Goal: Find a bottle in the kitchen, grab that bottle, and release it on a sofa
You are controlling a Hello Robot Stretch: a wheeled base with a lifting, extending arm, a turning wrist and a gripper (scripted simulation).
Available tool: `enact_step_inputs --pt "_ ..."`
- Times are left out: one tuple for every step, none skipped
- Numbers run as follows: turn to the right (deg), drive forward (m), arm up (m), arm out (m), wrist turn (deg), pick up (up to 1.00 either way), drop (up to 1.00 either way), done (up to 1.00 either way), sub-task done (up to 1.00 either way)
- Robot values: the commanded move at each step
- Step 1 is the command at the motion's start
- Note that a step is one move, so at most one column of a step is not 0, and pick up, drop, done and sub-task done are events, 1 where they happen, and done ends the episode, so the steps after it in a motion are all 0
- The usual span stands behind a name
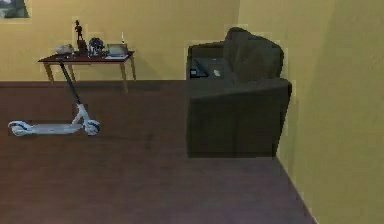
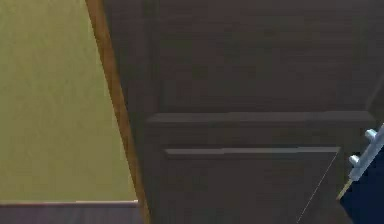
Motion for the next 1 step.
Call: enact_step_inputs --pt "39.0 0.0 0.0 0.0 0.0 0.0 0.0 0.0 0.0"
